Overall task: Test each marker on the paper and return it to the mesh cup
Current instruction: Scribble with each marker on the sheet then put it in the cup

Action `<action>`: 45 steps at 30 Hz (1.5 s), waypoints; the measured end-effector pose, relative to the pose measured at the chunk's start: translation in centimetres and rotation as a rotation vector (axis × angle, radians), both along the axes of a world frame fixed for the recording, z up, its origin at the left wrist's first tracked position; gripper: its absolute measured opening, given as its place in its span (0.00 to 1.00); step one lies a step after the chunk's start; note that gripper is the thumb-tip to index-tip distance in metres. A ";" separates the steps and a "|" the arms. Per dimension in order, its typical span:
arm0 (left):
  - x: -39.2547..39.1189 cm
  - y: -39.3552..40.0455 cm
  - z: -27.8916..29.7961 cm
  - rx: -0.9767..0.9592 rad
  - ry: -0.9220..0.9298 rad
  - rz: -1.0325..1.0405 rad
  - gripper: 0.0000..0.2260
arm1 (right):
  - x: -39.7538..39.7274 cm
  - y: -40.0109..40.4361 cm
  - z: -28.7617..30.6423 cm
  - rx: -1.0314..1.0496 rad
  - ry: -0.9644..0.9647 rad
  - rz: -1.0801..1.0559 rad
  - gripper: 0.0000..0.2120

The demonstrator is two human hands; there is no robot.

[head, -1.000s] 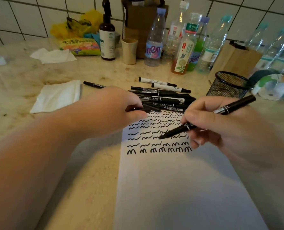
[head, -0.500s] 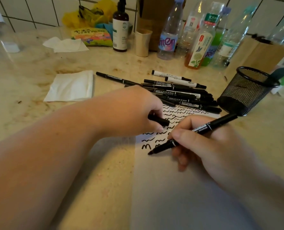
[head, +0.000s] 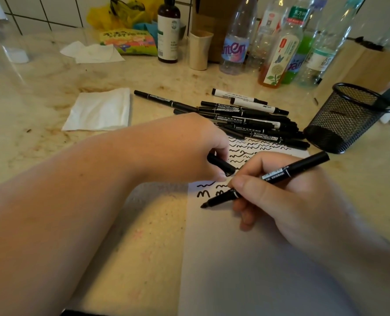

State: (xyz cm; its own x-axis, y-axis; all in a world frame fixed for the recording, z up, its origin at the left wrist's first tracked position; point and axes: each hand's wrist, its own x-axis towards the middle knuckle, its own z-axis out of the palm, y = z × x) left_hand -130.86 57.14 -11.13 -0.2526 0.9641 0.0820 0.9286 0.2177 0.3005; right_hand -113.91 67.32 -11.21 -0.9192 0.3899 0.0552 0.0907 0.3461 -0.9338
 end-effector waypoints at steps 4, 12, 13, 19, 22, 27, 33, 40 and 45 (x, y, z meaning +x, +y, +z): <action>0.0 -0.1 0.1 -0.005 -0.008 0.007 0.06 | 0.0 0.0 -0.1 0.020 -0.006 0.010 0.05; 0.2 -0.1 0.2 -0.014 -0.023 0.011 0.06 | -0.1 0.1 -0.1 0.041 0.000 -0.007 0.07; 0.2 -0.1 0.2 -0.013 -0.022 0.012 0.06 | 0.0 0.1 -0.1 0.037 0.003 -0.016 0.07; 0.1 0.0 0.1 -0.014 -0.007 0.013 0.06 | 0.0 0.2 -0.2 0.021 0.016 -0.022 0.08; 0.1 0.0 0.1 -0.008 -0.018 0.018 0.06 | 0.0 0.4 -0.3 0.026 0.027 -0.036 0.10; 0.2 -0.3 0.4 -0.014 -0.015 0.016 0.10 | 0.1 0.8 -0.5 -0.020 0.044 -0.040 0.07; 0.2 -0.3 0.8 -0.031 -0.055 0.031 0.17 | 0.0 2.3 -0.4 -0.118 0.155 -0.171 0.08; 0.2 -0.2 1.0 -0.049 -0.021 0.100 0.06 | -0.7 4.1 -0.1 -0.386 0.255 -0.370 0.10; 0.2 -0.2 1.1 -0.035 -0.037 0.146 0.07 | -1.0 4.5 -0.5 -0.481 0.229 -0.346 0.12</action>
